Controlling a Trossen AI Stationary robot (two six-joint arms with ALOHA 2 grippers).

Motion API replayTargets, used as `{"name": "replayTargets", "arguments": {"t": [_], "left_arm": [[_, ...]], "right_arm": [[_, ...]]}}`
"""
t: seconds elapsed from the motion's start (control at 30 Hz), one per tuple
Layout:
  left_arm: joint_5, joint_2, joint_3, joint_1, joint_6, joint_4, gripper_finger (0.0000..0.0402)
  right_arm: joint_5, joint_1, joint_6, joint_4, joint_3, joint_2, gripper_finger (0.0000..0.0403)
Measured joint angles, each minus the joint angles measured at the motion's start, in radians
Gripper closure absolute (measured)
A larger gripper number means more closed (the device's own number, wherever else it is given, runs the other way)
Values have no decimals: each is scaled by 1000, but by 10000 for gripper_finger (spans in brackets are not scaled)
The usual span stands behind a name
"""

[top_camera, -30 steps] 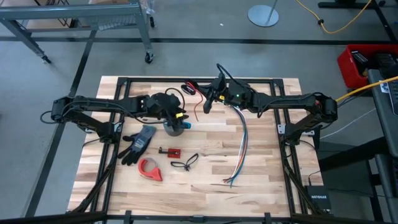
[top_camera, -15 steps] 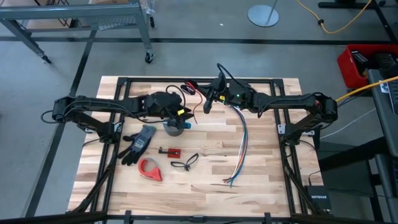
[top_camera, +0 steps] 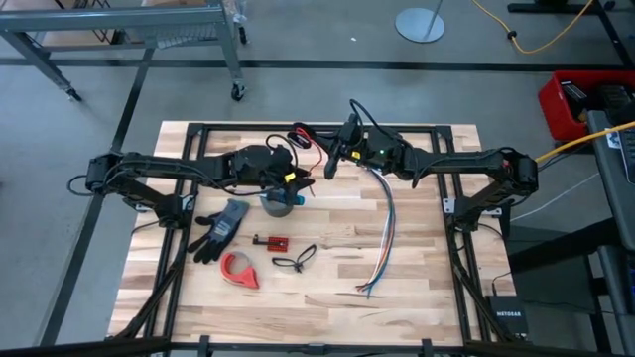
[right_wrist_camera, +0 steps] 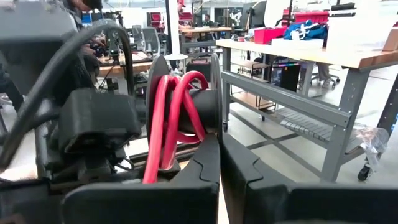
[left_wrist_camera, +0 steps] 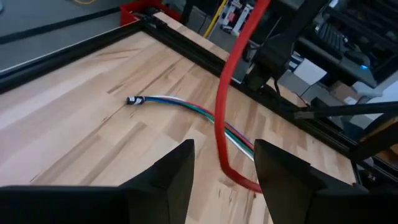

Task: Coil cords
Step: Coil the red wire into the black spool

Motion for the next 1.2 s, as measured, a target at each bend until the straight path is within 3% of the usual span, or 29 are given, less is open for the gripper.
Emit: {"name": "replayTargets", "arguments": {"t": [0.3,0.63,0.93,1.2], "left_arm": [[1,0,0,-18,17,-12,255],[-37,0,0,-18,43,-50,390],[-246,-4,0,-7,63,-216,397],[-275,-21,0,35,94,-255,399]], "right_arm": [[0,0,0,14,0,0,402],[0,0,1,1,0,-4,402],[-93,0,4,-182,0,-87,402],[-196,1,12,-388,0,-114,402]]}}
